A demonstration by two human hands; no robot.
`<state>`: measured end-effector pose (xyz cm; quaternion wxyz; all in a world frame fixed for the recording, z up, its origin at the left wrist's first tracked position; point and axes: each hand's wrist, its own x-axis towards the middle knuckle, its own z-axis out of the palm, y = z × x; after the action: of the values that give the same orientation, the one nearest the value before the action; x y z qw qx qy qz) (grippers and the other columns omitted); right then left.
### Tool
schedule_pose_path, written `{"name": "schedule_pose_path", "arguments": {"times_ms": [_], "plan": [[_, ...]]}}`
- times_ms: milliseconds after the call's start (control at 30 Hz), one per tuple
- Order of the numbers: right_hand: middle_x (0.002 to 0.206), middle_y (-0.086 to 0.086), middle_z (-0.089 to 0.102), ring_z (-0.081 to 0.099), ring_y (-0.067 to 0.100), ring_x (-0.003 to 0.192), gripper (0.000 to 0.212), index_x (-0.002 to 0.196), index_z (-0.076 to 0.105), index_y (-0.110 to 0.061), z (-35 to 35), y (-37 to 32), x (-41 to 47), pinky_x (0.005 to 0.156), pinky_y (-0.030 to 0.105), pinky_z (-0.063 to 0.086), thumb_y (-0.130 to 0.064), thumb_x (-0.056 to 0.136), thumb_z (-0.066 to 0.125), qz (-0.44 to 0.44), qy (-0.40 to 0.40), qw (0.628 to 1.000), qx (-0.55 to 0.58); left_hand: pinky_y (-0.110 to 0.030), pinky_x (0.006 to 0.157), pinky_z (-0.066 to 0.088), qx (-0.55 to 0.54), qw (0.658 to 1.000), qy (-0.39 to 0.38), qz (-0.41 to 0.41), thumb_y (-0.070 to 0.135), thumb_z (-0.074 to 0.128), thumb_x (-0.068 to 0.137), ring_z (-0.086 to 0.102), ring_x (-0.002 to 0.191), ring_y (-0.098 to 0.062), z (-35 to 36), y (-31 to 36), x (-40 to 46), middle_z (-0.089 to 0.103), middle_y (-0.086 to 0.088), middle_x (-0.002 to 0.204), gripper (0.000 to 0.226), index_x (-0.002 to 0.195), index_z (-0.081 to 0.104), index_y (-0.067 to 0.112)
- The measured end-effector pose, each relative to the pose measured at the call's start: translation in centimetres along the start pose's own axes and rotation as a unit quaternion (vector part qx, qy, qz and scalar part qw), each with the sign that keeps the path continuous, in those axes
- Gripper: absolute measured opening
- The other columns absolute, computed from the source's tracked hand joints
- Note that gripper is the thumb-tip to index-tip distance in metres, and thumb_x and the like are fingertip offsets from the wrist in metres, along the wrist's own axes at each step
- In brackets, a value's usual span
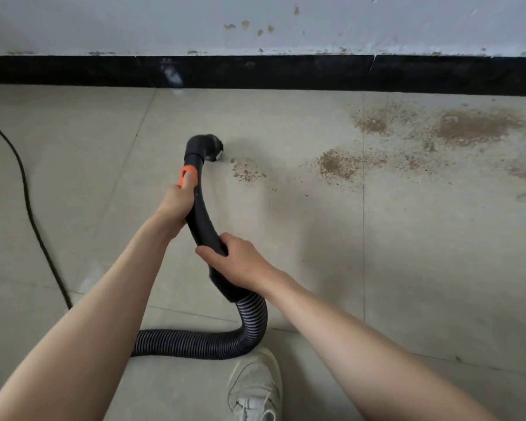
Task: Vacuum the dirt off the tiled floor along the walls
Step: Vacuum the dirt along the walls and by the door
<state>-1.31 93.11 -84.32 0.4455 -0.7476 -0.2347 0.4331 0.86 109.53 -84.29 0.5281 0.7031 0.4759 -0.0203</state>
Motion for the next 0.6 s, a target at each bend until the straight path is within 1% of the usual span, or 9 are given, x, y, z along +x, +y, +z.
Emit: {"name": "schedule_pose_path", "arguments": {"times_ms": [67,133,200,267,367,433,533,600], "plan": [[0.084,0.002,0.06,0.061,0.026,0.081,0.035,0.093,0.05,-0.015,0.5,0.2,-0.5,0.062,0.03,0.043,-0.05,0.095,0.053,0.007,-0.005,1.0,-0.025,-0.037,0.077,0.045,-0.036,0.999,-0.02,-0.02,0.058,0.034,0.095,0.053,0.082,-0.024,-0.1,-1.4,-0.3,0.052,-0.01,0.093,0.066,0.122,0.046,-0.001],[0.078,-0.002,0.055,0.056,0.023,0.075,0.036,0.093,0.048,-0.015,0.8,0.0,-0.7,0.056,0.028,0.038,-0.051,0.094,0.052,0.01,0.001,0.999,-0.042,-0.036,0.073,0.045,-0.061,0.997,-0.032,-0.021,0.057,0.036,0.095,0.052,0.071,-0.022,-0.6,-1.9,-0.4,0.051,-0.008,0.082,0.059,0.11,0.048,0.002],[0.081,0.001,0.055,0.056,0.024,0.076,0.038,0.094,0.048,-0.014,1.0,-0.2,-0.9,0.059,0.032,0.038,-0.052,0.094,0.051,0.017,0.011,0.999,-0.046,-0.034,0.067,0.046,-0.067,0.996,-0.052,-0.015,0.058,0.037,0.094,0.052,0.065,-0.02,-0.7,-1.6,-0.2,0.052,-0.007,0.076,0.053,0.095,0.05,0.007],[0.084,0.003,0.056,0.058,0.027,0.079,0.039,0.095,0.048,-0.013,0.9,-0.4,-1.2,0.062,0.034,0.038,-0.052,0.094,0.051,0.029,0.024,0.998,-0.043,-0.034,0.064,0.046,-0.064,0.995,-0.073,-0.017,0.059,0.039,0.093,0.052,0.063,-0.021,-0.3,-1.3,-0.2,0.052,-0.007,0.074,0.052,0.088,0.05,0.009],[0.091,0.009,0.06,0.061,0.031,0.086,0.04,0.097,0.049,-0.011,0.8,-0.5,-1.7,0.068,0.036,0.044,-0.051,0.094,0.05,0.047,0.038,0.997,-0.048,-0.034,0.066,0.047,-0.046,0.995,-0.079,-0.026,0.059,0.04,0.092,0.054,0.065,-0.022,0.5,-1.3,-0.3,0.055,-0.008,0.075,0.053,0.086,0.052,0.008],[0.094,0.011,0.061,0.061,0.033,0.088,0.04,0.098,0.048,-0.011,0.9,-0.7,-2.0,0.072,0.038,0.046,-0.05,0.094,0.049,0.054,0.044,0.996,-0.052,-0.033,0.064,0.047,-0.047,0.996,-0.078,-0.026,0.06,0.04,0.092,0.054,0.064,-0.022,0.6,-1.4,-0.2,0.056,-0.008,0.074,0.055,0.087,0.052,0.007],[0.088,0.008,0.057,0.06,0.032,0.085,0.039,0.097,0.047,-0.012,1.1,-1.0,-2.3,0.069,0.036,0.044,-0.051,0.094,0.049,0.061,0.044,0.995,-0.058,-0.032,0.062,0.046,-0.062,0.993,-0.092,-0.032,0.061,0.04,0.092,0.053,0.062,-0.021,0.4,-1.8,-0.1,0.055,-0.008,0.072,0.056,0.09,0.051,0.006],[0.09,0.008,0.059,0.061,0.032,0.086,0.04,0.097,0.047,-0.012,1.0,-1.0,-2.5,0.071,0.038,0.046,-0.051,0.094,0.049,0.067,0.045,0.995,-0.057,-0.032,0.063,0.046,-0.063,0.992,-0.1,-0.032,0.061,0.041,0.092,0.053,0.062,-0.021,0.7,-1.8,-0.2,0.055,-0.008,0.072,0.055,0.09,0.05,0.007]]}}
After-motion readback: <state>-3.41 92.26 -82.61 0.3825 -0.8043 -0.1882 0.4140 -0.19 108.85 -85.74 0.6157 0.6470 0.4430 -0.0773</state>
